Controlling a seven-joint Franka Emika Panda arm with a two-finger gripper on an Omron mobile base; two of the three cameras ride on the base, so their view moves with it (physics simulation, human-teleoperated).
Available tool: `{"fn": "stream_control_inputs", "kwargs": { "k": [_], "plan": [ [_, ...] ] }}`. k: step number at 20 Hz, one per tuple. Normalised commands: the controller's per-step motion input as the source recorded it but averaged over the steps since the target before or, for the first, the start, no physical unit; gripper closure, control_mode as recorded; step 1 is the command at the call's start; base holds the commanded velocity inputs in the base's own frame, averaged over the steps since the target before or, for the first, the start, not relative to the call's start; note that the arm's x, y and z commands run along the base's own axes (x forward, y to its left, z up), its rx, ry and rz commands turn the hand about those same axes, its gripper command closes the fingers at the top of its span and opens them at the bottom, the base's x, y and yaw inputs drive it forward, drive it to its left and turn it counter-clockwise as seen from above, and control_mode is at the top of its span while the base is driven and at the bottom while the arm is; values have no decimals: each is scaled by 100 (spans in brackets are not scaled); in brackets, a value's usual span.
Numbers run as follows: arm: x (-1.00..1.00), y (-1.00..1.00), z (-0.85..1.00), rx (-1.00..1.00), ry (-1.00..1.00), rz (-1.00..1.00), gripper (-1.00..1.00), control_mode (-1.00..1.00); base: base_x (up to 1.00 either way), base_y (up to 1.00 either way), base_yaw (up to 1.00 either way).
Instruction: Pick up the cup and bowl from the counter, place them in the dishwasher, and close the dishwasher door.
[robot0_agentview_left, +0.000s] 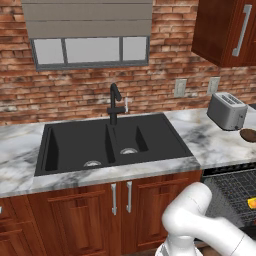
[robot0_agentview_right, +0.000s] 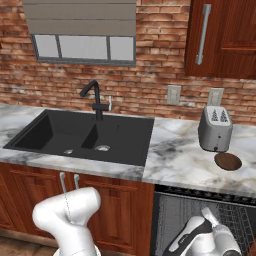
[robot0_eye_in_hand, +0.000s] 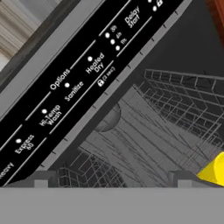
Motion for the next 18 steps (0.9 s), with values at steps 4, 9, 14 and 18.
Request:
{"fn": "stream_control_inputs", "kwargs": {
  "k": [4,9,14,18],
  "plan": [
    [2,-5,17,-8,0,8,-100,-100,0,0,0],
    [-10,-8,51,-11,0,4,-100,-100,0,0,0],
    [-35,-15,58,-4,0,0,-100,-100,0,0,0],
    [-38,-14,52,1,0,0,-100,-100,0,0,0]
  ]
}}
